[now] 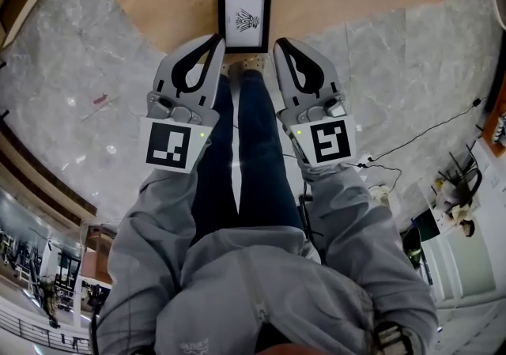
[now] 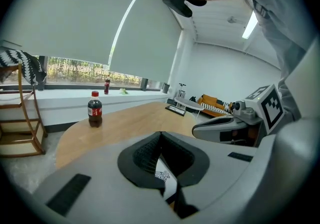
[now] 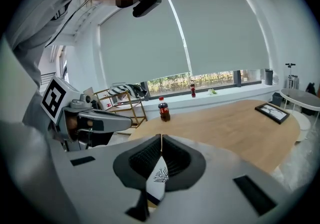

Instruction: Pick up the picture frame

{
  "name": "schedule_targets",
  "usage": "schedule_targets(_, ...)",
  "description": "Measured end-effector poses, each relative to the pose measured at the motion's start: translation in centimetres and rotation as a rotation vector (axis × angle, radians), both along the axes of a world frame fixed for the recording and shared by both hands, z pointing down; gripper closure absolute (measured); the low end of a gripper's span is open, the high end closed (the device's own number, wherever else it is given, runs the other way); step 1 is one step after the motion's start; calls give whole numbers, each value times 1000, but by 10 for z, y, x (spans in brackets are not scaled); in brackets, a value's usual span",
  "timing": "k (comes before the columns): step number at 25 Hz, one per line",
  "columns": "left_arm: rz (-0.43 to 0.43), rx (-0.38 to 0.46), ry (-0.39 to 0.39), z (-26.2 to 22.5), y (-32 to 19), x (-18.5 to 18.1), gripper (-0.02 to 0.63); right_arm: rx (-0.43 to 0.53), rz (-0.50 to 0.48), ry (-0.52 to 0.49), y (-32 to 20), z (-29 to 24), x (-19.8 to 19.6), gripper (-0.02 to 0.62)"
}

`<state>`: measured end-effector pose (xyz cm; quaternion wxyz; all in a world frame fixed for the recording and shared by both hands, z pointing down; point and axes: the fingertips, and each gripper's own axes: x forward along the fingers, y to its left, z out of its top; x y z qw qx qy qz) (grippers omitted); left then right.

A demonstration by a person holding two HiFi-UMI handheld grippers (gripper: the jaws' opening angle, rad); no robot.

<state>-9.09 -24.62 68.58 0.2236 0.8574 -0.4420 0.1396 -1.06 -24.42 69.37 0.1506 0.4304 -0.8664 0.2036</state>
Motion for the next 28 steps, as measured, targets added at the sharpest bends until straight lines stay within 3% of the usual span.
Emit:
schedule_targets(4, 2, -30, -8, 26, 1, 2, 588, -47, -4, 9, 4, 27, 5, 561)
schedule_targets(11, -7, -64, -24, 72, 3, 0, 588, -47, 1, 26, 0, 62, 8, 561)
schedule_targets(24, 24, -142, -104, 135, -3, 0, 588, -106, 1, 95, 2, 110, 22, 561)
schedule_targets(28, 20, -176, -96, 147, -2, 5, 588, -138, 12, 110, 5, 121, 26, 561)
